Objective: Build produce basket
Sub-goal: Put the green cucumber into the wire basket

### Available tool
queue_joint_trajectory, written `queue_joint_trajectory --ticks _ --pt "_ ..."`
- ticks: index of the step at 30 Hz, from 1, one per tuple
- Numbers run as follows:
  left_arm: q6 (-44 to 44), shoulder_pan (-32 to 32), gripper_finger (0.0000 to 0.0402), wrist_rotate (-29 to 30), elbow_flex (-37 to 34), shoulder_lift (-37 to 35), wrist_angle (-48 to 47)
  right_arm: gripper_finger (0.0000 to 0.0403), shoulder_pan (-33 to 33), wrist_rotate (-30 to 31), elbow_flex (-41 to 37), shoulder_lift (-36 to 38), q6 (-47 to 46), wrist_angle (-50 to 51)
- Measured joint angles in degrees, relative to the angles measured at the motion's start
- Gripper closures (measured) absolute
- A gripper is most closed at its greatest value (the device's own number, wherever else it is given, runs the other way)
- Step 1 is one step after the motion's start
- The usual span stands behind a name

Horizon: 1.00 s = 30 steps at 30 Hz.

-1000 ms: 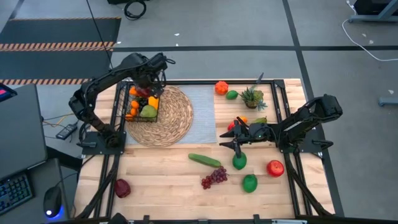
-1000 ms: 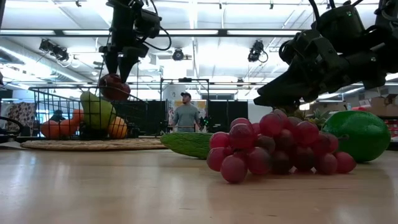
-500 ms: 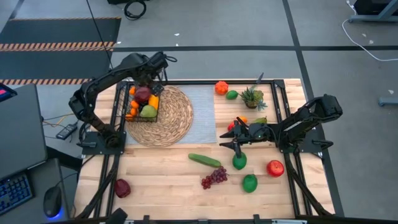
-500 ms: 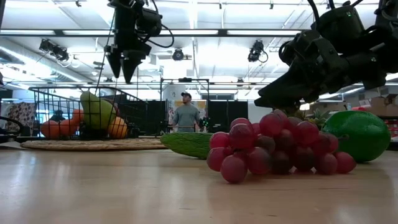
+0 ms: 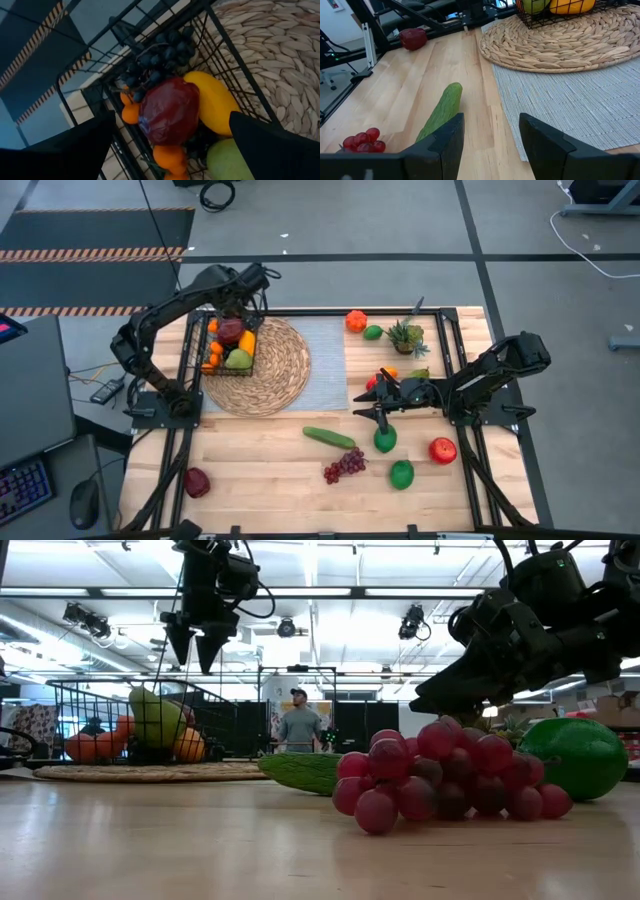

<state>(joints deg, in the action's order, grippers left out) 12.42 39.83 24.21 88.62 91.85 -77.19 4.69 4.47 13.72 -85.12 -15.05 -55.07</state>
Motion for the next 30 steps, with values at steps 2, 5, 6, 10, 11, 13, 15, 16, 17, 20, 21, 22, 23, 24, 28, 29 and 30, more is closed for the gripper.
queue_joint_trajectory --ticks 2,5,6,10,11,13,15,16,17,20,21,22,23,24,28,29,30 --pt "2.2 -0.2 0.0005 0.0 0.0 0.0 -0.4 0.0207 0.0 0.0 0.0 0.0 0.0 0.0" --pt "3.8 -1.1 0.0005 0.0 0.0 0.0 -0.7 0.0207 0.0 0.0 0.0 0.0 0.1 0.0" --pt "4.1 -1.5 0.0005 0.0 0.0 0.0 -0.9 0.0207 0.0 0.0 0.0 0.0 0.1 0.0" --pt "6.6 -4.3 0.0005 0.0 0.0 0.0 -0.8 0.0207 0.0 -0.9 0.0 0.0 0.2 -0.1" --pt "7.2 -5.2 0.0005 -0.2 0.0 -0.1 -0.8 0.0207 0.0 -1.1 0.0 0.0 0.3 -0.1" --pt "8.8 -7.2 0.0005 -0.5 0.0 -0.3 -0.4 0.0207 -0.1 -1.1 0.0 0.0 1.0 -0.4" --pt "10.0 -9.4 0.0005 -0.5 0.1 -0.3 0.3 0.0207 -0.4 -1.1 0.0 0.0 1.3 -1.0" --pt "10.4 -10.3 0.0005 -0.5 0.1 -0.3 0.6 0.0207 -0.5 -1.1 0.0 0.0 1.3 -1.4" --pt "10.6 -11.3 0.0005 -0.5 0.1 -0.3 1.0 0.0207 -0.7 -1.1 0.0 0.0 1.3 -1.8" --pt "11.4 -14.3 0.0006 -0.5 0.1 -0.3 3.0 0.0207 -0.7 -1.3 0.0 0.0 1.3 -2.0" --pt "12.0 -15.2 0.0006 -0.5 0.1 -0.3 3.7 0.0207 -0.7 -1.4 0.0 0.0 1.3 -2.0" --pt "12.8 -16.1 0.0007 -0.5 0.1 -0.3 4.4 0.0207 -0.7 -1.4 0.0 0.0 1.3 -2.0" --pt "13.5 -17.1 0.0010 -0.5 0.1 -0.3 4.8 0.0207 -0.7 -1.4 0.0 0.0 1.3 -2.0" --pt "14.2 -18.1 0.0013 -0.5 0.1 -0.3 5.1 0.0207 -0.7 -1.4 0.0 0.0 1.3 -2.0" --pt "17.7 -23.0 0.0029 -0.4 0.1 -0.3 8.0 0.0207 -0.7 -1.4 0.0 0.0 1.1 -2.0" --pt "18.6 -24.4 0.0033 -0.4 0.1 -0.3 9.3 0.0207 -0.7 -1.4 0.0 0.0 1.1 -2.0" --pt "19.1 -26.0 0.0036 -0.5 0.1 -0.3 10.6 0.0207 -0.7 -1.4 0.0 0.0 1.1 -2.0"
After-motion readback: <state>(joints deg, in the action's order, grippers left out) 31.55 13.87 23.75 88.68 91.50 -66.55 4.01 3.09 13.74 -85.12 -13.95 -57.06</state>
